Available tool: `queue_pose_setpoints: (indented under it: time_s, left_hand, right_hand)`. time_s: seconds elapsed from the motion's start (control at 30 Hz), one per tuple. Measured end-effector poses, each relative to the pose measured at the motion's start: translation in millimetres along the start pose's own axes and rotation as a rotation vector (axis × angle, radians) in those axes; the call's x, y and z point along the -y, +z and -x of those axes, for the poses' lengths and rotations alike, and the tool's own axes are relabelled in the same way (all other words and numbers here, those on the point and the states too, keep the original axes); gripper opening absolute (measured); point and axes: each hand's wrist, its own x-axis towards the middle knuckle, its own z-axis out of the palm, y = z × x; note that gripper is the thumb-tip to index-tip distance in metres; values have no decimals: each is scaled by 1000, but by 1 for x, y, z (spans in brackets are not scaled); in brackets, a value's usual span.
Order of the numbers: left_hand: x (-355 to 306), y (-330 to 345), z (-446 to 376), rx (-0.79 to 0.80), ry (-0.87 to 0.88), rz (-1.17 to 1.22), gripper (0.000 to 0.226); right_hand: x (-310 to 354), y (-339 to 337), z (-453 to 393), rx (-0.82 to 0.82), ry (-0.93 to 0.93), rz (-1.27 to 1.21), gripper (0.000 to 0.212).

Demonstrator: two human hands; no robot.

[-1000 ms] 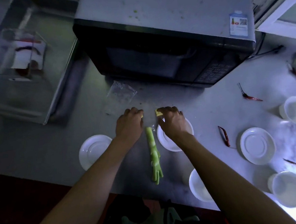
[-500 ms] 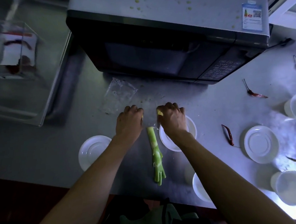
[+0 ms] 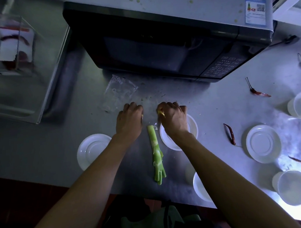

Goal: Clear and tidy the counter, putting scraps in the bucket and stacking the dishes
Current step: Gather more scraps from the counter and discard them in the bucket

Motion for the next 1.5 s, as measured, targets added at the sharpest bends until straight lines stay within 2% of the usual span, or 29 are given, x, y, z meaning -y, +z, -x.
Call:
queue_pose_setpoints:
  time_s: [0.13,0.37,0.57,0.77,1.13,1.5]
  left_hand:
    - [-1,0,2,-6,-23,1,16]
    - [-1,3,5,-16,-49,43,6]
    - [-9,5,7,-39,-85,82,17]
    - [-11,3,13,-57,-97,44,12]
    - [-39,-17,52,-132,-107,116,8]
    - [-82,-36,82,-198,73,140,5]
  right_hand:
    - [-2,-6,6,-57,-21,-97,17]
    - [-4,-14,22,-121,-18,-225,17]
    - [-11,-14,36,-160,-13,-266,16]
    - [-18,-15,47,-203,-19,-304,15]
    - [-37,-30,69,-142,2,-351,20]
    - [-50,-57,116,-210,30,-442,18]
